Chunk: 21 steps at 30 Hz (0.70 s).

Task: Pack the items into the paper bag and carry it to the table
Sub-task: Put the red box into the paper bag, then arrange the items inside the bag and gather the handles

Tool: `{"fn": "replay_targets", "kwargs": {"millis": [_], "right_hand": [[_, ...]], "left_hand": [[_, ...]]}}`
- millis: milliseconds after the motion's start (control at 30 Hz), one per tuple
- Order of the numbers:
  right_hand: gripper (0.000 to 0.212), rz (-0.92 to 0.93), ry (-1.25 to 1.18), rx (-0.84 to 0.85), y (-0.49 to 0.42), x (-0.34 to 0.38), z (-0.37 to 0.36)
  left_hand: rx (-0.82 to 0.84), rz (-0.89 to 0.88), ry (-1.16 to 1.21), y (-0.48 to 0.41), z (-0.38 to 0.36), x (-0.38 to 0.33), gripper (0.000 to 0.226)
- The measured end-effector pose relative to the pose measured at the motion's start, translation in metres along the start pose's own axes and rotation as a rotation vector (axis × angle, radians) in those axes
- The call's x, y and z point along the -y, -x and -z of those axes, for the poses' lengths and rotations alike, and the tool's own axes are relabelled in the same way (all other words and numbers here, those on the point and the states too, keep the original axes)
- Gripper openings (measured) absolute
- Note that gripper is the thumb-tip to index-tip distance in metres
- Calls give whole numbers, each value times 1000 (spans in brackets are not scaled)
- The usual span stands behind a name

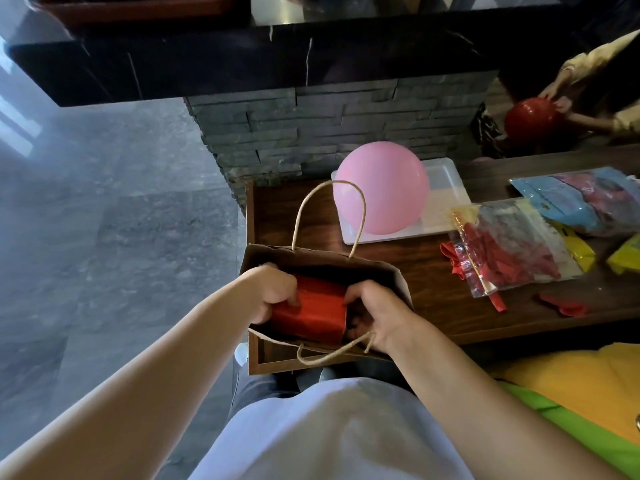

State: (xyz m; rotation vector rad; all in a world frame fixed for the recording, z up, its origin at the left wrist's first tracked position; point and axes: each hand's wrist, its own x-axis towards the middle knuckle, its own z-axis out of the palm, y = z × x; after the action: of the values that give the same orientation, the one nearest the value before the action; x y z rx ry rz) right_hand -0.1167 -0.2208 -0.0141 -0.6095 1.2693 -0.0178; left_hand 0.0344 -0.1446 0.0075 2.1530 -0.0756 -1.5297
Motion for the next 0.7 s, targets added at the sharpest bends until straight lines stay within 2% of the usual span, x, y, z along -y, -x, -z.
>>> {"fn": "replay_targets", "kwargs": {"millis": [167,300,400,600,700], "right_hand": [[19,45,44,-41,-5,8,-10],[20,46,56,-46,-9,10,-15],[25,50,75,-27,-11,9,-18],[21,64,86,-62,-14,8,-14],[18,112,336,-191,-12,13,-6]], "left_hand": [[-29,33,122,1,-9,2,40],[-95,59,275,-4,-12,2,35],[-85,89,353,-6,-11,-1,33],[-65,72,289,-7,-10,-3,35],[-110,2,84,-8,-13,-2,36]]}}
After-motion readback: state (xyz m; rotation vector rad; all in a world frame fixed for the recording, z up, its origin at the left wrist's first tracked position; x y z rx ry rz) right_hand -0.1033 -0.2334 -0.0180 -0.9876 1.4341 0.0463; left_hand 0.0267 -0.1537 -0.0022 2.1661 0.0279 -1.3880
